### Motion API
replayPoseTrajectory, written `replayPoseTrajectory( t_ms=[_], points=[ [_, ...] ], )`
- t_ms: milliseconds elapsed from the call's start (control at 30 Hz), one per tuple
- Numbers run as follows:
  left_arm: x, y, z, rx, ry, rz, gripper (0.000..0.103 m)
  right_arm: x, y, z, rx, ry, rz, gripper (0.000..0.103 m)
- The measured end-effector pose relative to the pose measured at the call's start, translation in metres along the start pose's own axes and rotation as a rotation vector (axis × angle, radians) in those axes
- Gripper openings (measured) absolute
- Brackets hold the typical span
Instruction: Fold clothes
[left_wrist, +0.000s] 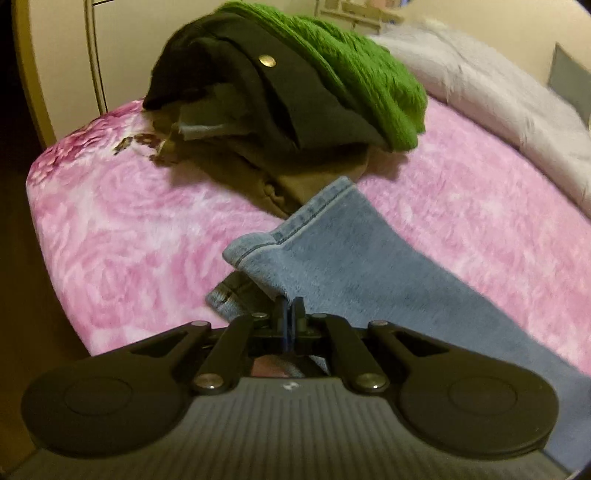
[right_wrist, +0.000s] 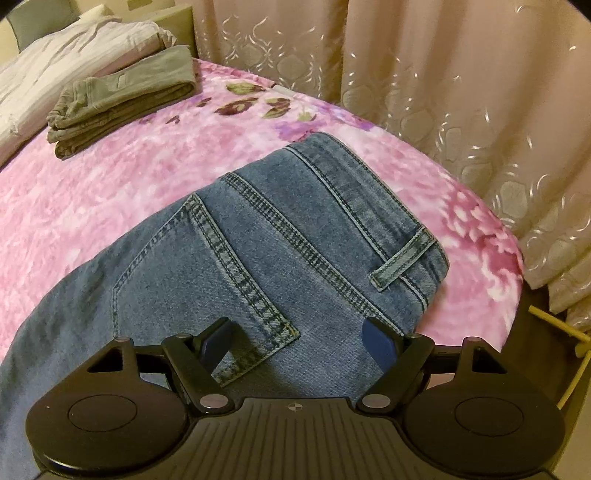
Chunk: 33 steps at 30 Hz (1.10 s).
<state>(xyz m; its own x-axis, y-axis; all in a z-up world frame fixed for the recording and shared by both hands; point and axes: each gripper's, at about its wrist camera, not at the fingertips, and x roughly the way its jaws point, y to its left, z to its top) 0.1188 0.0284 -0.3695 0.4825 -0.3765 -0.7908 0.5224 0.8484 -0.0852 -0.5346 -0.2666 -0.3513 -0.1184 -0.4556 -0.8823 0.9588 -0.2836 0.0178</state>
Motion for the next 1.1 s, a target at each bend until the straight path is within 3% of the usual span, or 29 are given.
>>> replayPoseTrajectory(
  t_ms=[133,267,367,533,567,600,667,733,833,933,1100],
  points=[
    [0.014,-0.013,-0.010,0.123,0.042,0.072,0.005,-0.002,-0.007,0.001,0.013,0.005,0.034,0.080],
    [-0.003,-0.028,-0.008,0.182,0.056,0.145,0.010,-0.011,-0.023,0.003,0.059,0.016,0.103,0.080],
    [-0.031,-0.034,-0.005,0.122,0.077,0.060,0.010,-0.024,-0.047,0.000,0.154,0.028,0.191,0.080],
    [-0.062,-0.074,-0.028,0.078,0.239,-0.233,0.010,-0.031,-0.097,-0.016,0.412,0.108,0.377,0.079],
    [-0.065,-0.083,-0.035,0.070,0.275,-0.281,0.010,-0.031,-0.103,-0.020,0.449,0.122,0.407,0.076],
    [-0.068,-0.092,-0.044,0.052,0.312,-0.329,0.013,-0.031,-0.109,-0.024,0.485,0.137,0.437,0.057],
    [-0.070,-0.105,-0.061,-0.017,0.391,-0.402,0.015,-0.027,-0.111,-0.032,0.524,0.183,0.483,0.048],
    [-0.069,-0.115,-0.080,-0.096,0.467,-0.445,0.015,-0.023,-0.110,-0.038,0.544,0.217,0.522,0.048],
    [-0.071,-0.131,-0.102,-0.096,0.524,-0.468,0.019,-0.020,-0.102,-0.046,0.531,0.250,0.573,0.048],
    [-0.072,-0.142,-0.113,-0.107,0.528,-0.467,0.020,-0.016,-0.095,-0.051,0.517,0.268,0.592,0.048],
    [-0.065,-0.150,-0.119,-0.210,0.531,-0.492,0.022,-0.009,-0.093,-0.052,0.539,0.292,0.630,0.048]
  ],
)
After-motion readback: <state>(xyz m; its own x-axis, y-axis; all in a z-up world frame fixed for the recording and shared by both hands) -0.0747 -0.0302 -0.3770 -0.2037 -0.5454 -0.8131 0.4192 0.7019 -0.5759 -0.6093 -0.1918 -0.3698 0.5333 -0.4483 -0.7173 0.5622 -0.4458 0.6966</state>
